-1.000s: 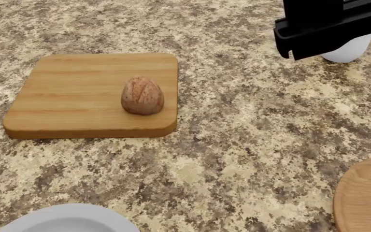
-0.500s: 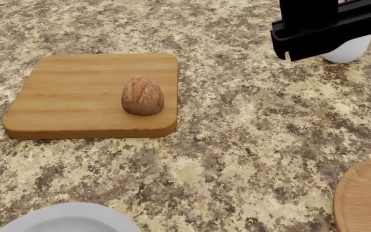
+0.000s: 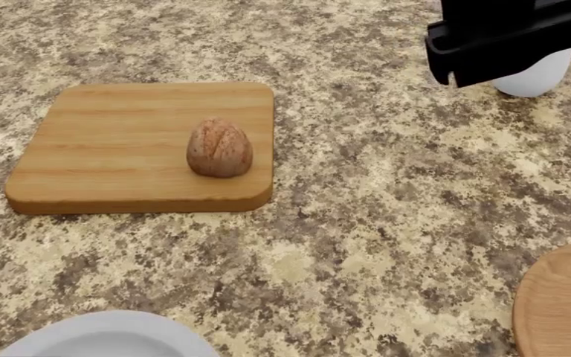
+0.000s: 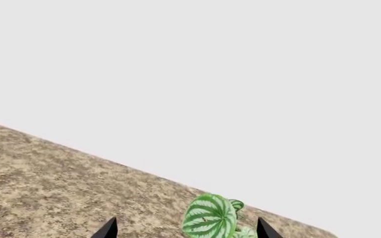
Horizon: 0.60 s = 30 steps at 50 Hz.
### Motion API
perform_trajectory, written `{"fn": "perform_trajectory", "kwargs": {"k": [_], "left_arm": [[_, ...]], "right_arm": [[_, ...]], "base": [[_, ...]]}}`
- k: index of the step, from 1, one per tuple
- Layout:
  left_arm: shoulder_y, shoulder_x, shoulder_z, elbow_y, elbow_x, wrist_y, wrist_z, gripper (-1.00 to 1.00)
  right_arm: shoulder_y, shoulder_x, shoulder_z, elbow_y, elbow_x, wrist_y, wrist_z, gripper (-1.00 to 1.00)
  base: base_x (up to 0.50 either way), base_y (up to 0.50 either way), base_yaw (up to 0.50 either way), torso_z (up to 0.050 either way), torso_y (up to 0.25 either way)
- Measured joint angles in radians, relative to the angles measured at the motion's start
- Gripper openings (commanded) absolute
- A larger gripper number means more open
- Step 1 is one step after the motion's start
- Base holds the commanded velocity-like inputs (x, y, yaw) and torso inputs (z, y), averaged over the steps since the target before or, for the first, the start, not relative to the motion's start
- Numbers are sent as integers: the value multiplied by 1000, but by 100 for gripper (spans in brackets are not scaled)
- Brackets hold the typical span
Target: Place all breads on the cutting board.
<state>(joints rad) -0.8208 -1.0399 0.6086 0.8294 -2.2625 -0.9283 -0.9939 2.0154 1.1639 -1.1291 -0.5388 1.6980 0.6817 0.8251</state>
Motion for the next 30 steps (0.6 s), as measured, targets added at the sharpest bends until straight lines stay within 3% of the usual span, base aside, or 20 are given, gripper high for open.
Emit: {"fn": "perform_trajectory", "kwargs": {"k": [16,30], "left_arm": [[-202,-7,-22,-37,-102,-37,-46,-100],[-265,-49,-85,-134,-30,-70,-13,-100]], "right_arm": [[36,-9,23,-3,30,29,19,100],[43,7,41,-10,49,37,14,100]], "base": [[0,0,0,0,0],[0,0,0,0,0]]}}
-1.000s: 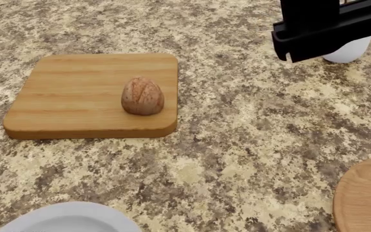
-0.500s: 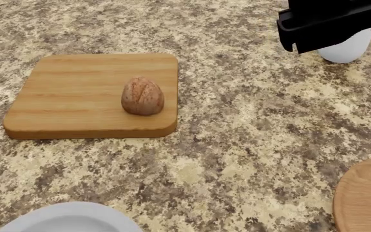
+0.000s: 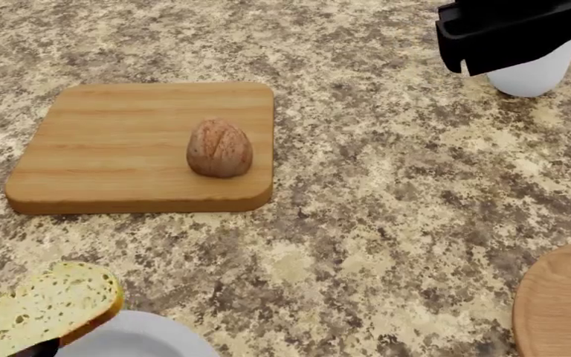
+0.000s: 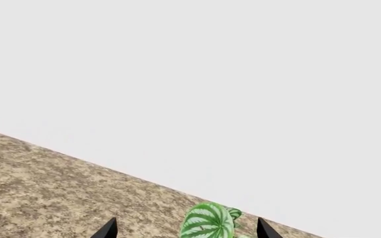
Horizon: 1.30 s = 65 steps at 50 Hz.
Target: Place all breads on the cutting board.
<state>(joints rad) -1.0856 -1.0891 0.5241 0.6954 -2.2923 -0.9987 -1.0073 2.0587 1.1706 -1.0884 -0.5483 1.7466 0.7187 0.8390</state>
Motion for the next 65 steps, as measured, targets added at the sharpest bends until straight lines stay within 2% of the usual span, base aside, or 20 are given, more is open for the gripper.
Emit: {"fn": "perform_trajectory", "kwargs": {"k": [10,19,30,40,53,65], "left_arm": [[-23,-22,-33,-90,70,-17,33,-100],[-101,26,-19,-214,153,-73,67,-100],[-213,160,29,-396,324,-148,170,-100],[-299,299,113,-595,584,-168,366,-100],[-350,460,258,-905,926,-62,644,-100],[-333,565,347,-1131,1111,62,798,-100]], "right_arm": [[-11,-3,4,0,-5,-5,1,100],[-15,5,11,-3,1,-3,-2,100],[-36,8,12,-7,-8,-12,1,100],[-52,22,15,-10,-15,-18,-7,100],[-83,25,11,-5,-38,-33,-15,100],[-95,26,13,-7,-42,-34,-14,100]], "base": [[0,0,0,0,0],[0,0,0,0,0],[0,0,0,0,0],[0,0,0,0,0],[0,0,0,0,0],[0,0,0,0,0]]}}
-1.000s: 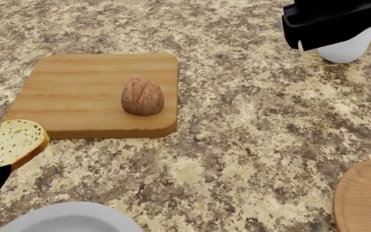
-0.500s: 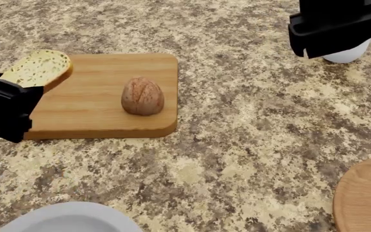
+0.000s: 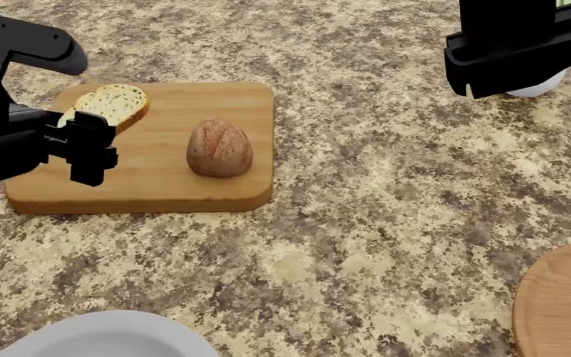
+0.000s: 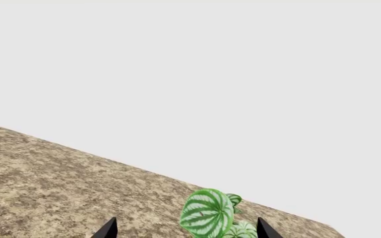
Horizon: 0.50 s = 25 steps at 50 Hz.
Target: Place all breads on the cutting board.
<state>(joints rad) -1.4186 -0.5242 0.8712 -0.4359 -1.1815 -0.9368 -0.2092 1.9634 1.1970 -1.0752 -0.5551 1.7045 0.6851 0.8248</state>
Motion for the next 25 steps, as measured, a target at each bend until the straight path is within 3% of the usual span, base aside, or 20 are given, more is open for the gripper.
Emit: {"fn": "perform_trajectory", "kwargs": {"k": [23,24,25], "left_arm": [[60,130,70,-296,154,175,127,-100],[62,133,72,-305,157,180,130,100],[64,136,72,-312,158,184,130,100]], "right_arm": [[-2,14,15,-13,15,10,5,100],[-1,16,16,-14,17,11,5,100],[0,17,17,-15,18,12,5,100]], "base": [[0,0,0,0,0],[0,0,0,0,0],[0,0,0,0,0]]}}
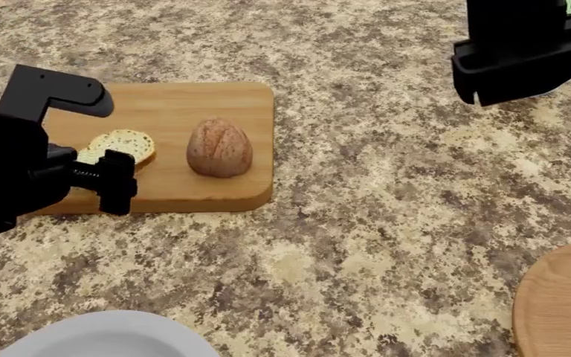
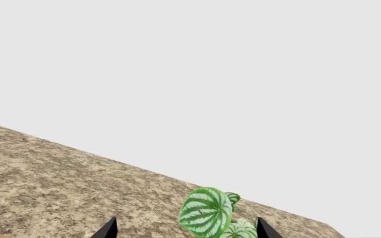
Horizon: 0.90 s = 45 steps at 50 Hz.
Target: Place all breads on the cutting board.
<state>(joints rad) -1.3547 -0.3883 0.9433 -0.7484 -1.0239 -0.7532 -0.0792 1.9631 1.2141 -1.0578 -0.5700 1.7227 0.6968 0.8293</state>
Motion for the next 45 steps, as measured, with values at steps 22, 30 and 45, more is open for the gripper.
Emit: {"fn": "perform_trajectory", "kwargs": {"k": [22,30,45], "left_arm": [[24,-107,-67,217,-117,-85,-139,100],[33,-211,-157,449,-270,-167,-274,100],[102,-463,-402,957,-728,-168,-620,100]], "right_arm": [[15,8,20,-1,19,20,-5,100],[25,12,31,-6,33,27,1,100],[79,27,65,-33,115,62,46,100]], "base": [[0,0,0,0,0],[0,0,0,0,0],[0,0,0,0,1]]}}
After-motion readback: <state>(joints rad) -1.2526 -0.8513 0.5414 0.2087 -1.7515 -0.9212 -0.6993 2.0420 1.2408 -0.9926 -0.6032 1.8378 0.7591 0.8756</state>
